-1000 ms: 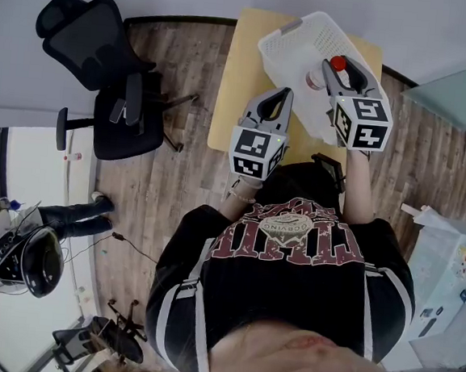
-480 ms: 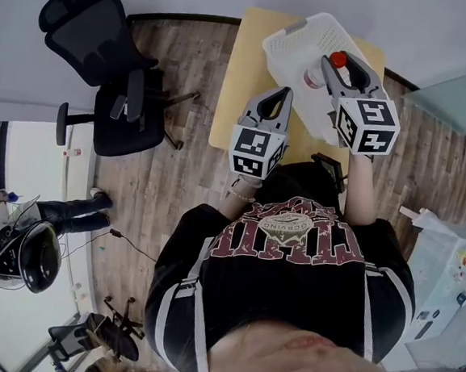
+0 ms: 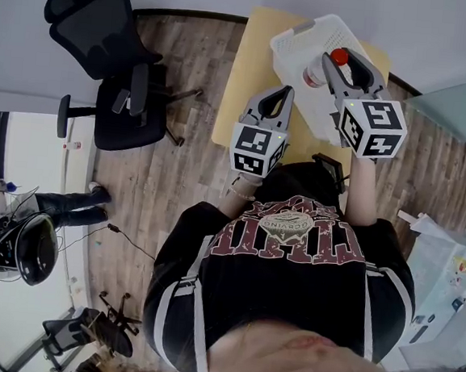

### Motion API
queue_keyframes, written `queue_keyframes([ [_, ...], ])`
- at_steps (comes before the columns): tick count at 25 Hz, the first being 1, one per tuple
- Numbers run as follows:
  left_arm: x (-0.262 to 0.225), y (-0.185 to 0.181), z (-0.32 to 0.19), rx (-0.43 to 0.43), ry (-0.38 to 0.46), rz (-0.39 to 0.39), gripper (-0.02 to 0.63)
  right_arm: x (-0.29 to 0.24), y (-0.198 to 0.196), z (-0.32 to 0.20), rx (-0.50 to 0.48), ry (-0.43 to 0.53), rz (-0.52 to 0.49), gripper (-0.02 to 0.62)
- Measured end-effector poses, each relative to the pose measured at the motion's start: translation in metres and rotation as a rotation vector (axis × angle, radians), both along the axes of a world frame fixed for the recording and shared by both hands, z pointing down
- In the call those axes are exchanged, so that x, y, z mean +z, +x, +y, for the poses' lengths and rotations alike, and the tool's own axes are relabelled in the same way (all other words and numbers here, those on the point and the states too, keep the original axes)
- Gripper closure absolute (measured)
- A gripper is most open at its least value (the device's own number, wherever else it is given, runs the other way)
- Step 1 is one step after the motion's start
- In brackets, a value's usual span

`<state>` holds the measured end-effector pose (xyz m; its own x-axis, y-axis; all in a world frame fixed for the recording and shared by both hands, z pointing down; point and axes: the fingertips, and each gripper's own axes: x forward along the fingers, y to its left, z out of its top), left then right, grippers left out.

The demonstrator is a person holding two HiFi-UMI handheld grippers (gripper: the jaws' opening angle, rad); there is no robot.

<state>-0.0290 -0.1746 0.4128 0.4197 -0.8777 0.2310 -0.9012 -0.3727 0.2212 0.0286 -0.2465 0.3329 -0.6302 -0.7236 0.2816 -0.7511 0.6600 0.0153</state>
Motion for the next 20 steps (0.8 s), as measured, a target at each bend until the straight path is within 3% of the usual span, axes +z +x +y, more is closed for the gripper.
queue_keyframes([
  [20, 0.000, -0.021, 0.008, -0.058, 0.003, 0.001, 0.560, -0.033, -0.036, 0.019, -0.109, 0.051, -0.050, 0.434],
])
